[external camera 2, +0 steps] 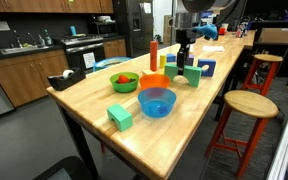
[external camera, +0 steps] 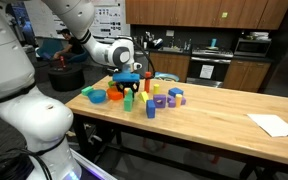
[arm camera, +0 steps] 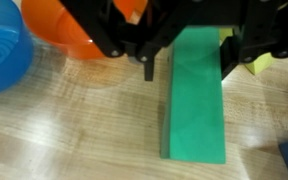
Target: Move the green arch to the right and closer to the other blocks
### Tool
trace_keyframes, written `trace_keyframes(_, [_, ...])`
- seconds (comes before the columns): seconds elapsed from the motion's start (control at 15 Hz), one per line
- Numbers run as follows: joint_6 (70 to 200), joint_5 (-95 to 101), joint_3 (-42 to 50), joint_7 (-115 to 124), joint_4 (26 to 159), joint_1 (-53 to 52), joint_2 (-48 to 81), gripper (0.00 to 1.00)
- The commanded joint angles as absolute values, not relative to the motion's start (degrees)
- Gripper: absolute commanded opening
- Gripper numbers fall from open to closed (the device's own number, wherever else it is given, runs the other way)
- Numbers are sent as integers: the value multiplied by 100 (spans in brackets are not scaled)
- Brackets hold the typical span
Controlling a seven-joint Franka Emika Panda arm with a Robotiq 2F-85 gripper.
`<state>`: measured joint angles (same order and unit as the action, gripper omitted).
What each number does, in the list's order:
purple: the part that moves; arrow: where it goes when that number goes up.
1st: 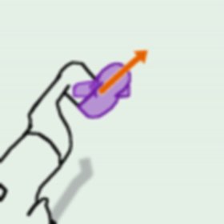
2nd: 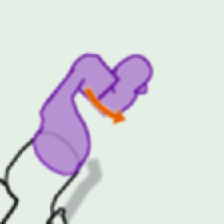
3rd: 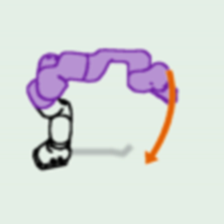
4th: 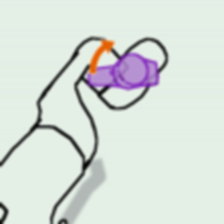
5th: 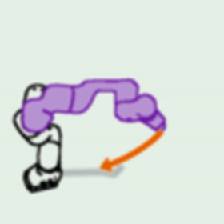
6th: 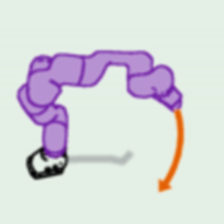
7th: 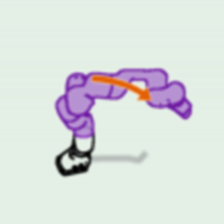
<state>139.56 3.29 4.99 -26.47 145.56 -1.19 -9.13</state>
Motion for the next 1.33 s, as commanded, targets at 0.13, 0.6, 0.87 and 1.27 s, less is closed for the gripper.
trace_keyframes(0.13, [14057, 468, 470, -2682, 14543, -51, -888, 16])
trace_keyframes(0.6, [13960, 395, 478, -2668, 14572, -59, -1042, 16])
trace_keyframes(0.87, [13922, 296, 526, -2735, 14639, -59, -1399, 16])
trace_keyframes(1.27, [13610, 74, 757, -2658, 14515, 52, -1757, 16])
